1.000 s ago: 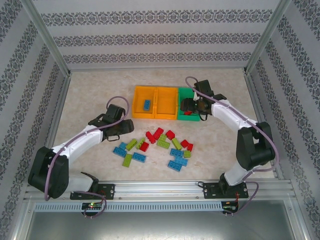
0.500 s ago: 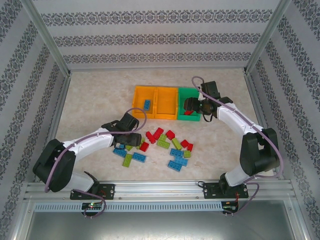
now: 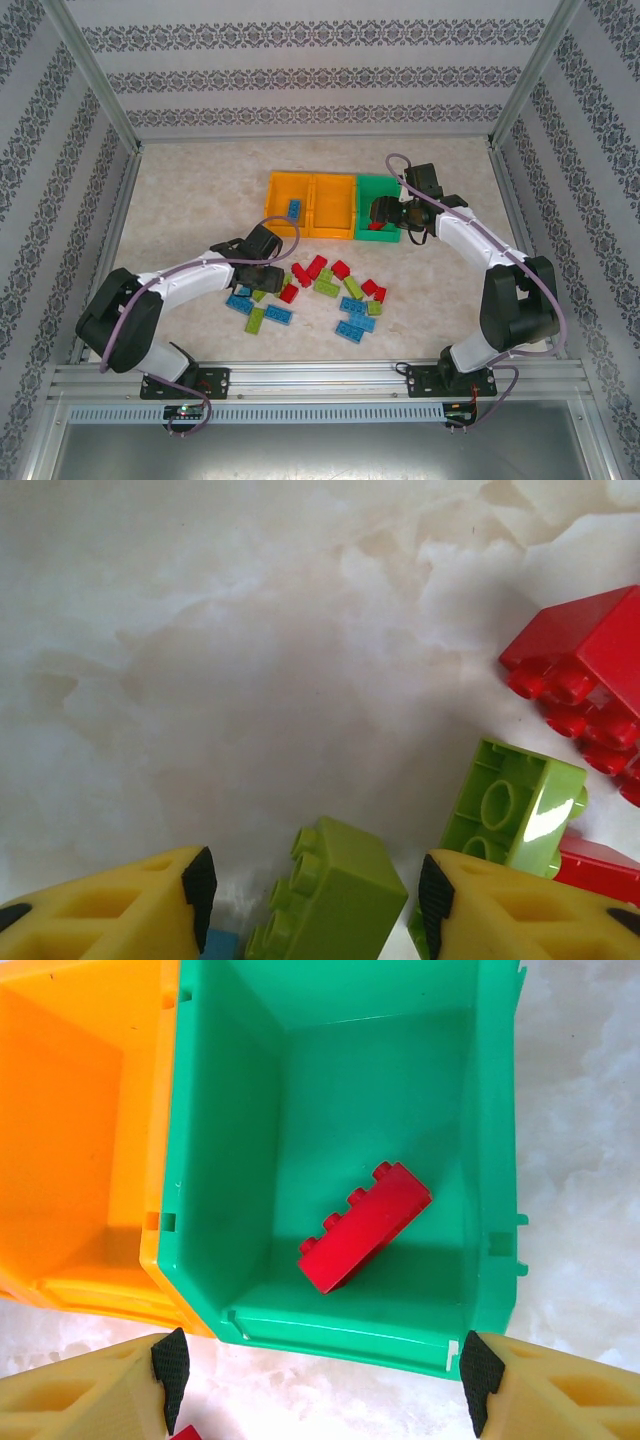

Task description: Sort the legos into containers by color

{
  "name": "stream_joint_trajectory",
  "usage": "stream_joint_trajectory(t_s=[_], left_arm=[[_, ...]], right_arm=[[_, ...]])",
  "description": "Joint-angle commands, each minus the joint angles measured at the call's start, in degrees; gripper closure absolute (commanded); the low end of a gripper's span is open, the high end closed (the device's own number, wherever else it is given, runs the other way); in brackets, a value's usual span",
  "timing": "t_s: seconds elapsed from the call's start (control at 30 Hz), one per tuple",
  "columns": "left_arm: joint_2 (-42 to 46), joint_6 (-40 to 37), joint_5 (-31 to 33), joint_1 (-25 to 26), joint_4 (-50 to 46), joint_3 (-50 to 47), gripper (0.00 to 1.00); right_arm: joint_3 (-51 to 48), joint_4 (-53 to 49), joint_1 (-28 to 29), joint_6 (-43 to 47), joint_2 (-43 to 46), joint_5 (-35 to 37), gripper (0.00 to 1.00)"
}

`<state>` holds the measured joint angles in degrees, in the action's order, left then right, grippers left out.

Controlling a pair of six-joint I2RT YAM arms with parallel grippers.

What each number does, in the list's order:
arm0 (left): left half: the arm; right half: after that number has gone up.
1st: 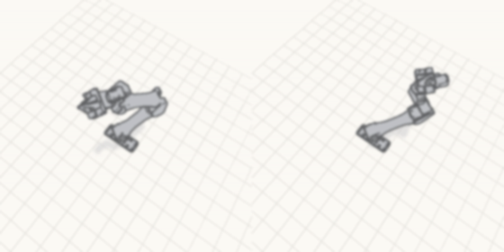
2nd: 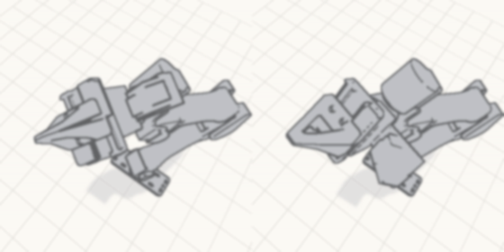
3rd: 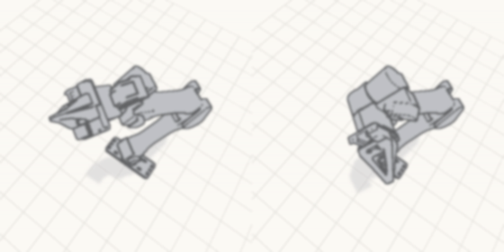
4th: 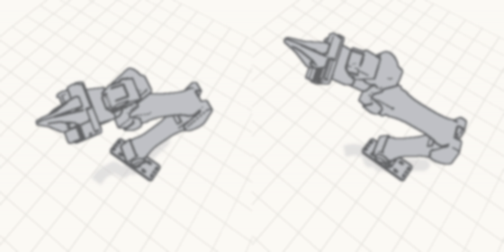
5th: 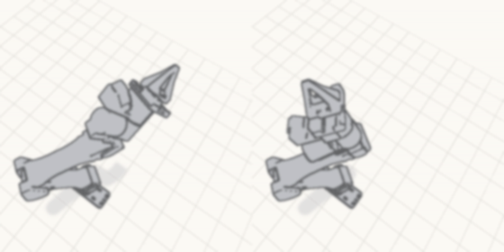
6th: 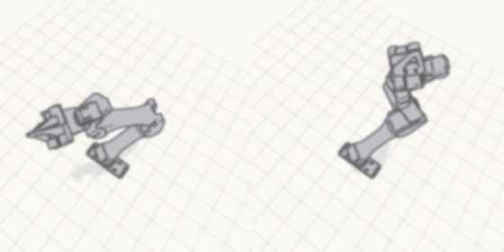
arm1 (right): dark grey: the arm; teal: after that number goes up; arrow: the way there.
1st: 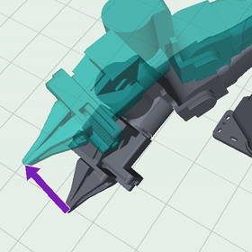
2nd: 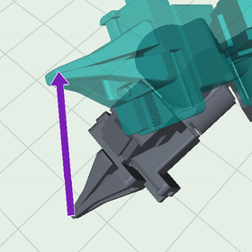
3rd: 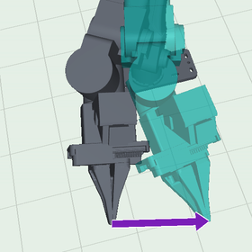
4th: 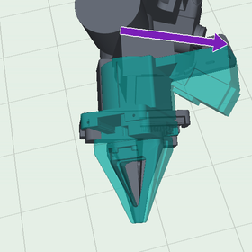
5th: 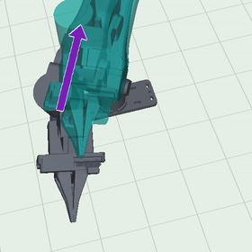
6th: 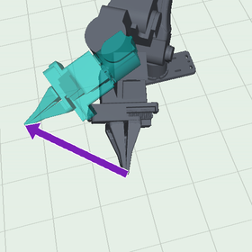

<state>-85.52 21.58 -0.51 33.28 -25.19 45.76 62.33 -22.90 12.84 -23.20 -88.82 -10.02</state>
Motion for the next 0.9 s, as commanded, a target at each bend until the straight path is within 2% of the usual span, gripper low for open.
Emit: stream_joint_trajectory(t_s=[0.0, 0.4, 0.87], left_arm=[[-2.7, -1.4, 0.3, 0.6, -2.1, -0.4, 0.45], [-2.8, 1.0, 0.2, 0.6, -2.6, -1.8, 0.46], [5.6, 3.3, 2.2, 0.6, -6.2, -3.7, 0.41]], right_arm=[[-1.1, -0.3, -0.6, 0.9, 1.9, -0.5, 0.25], [-2.0, -0.4, -1.4, 0.9, 2.8, -0.9, 0.25], [-2.8, -1.3, -0.7, 2.5, 3.6, -0.3, 0.26]])
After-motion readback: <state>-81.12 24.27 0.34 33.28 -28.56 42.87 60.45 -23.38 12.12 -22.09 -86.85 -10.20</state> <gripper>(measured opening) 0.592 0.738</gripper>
